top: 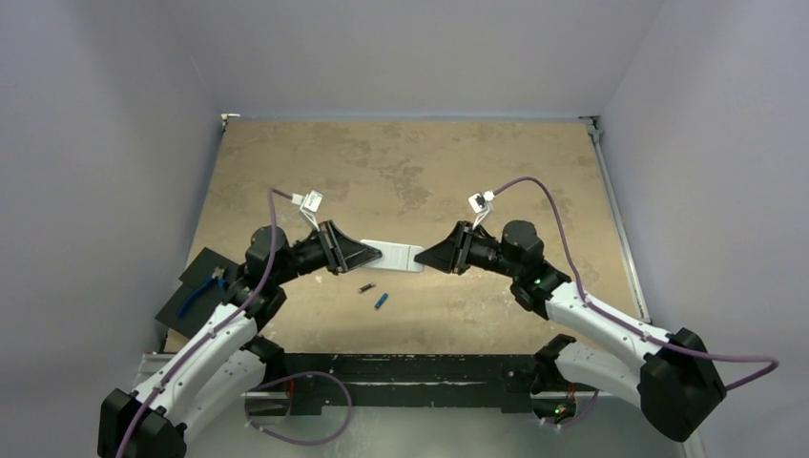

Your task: Load the batteries into the remote control

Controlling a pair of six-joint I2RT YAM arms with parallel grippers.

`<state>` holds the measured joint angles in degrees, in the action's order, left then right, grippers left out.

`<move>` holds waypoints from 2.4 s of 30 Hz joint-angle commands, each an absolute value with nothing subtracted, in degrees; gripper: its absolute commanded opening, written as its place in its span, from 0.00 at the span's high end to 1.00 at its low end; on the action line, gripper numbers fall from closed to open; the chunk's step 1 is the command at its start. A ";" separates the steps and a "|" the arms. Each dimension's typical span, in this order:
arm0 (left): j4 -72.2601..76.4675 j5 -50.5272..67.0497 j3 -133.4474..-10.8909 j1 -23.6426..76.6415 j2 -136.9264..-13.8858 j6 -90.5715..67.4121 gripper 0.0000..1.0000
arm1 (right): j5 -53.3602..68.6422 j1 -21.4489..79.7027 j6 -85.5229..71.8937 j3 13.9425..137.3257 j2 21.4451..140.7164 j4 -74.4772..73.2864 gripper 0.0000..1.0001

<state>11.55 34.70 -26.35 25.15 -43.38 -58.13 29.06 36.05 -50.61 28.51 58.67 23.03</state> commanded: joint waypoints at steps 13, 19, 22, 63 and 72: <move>11.22 32.24 -27.45 24.35 -42.10 -57.55 1.00 | 28.94 36.26 -51.02 24.95 52.12 26.41 0.96; 10.40 31.76 -27.63 24.24 -42.10 -57.21 1.00 | 28.52 36.30 -51.41 24.01 50.25 26.46 1.00; 10.63 31.77 -27.60 24.17 -42.19 -57.43 1.00 | 28.48 36.27 -51.42 23.84 49.97 26.46 1.00; -11.89 22.98 -35.09 24.08 -41.57 -42.45 1.00 | 29.26 29.53 -37.63 37.51 70.28 15.58 1.00; -11.31 24.31 -33.48 24.08 -41.66 -42.75 1.00 | 33.91 22.21 -38.73 37.05 76.84 19.64 1.00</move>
<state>-13.02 23.20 -32.56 24.38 -42.09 -43.70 29.95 24.69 -38.98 35.35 74.74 15.20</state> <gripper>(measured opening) 0.204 0.035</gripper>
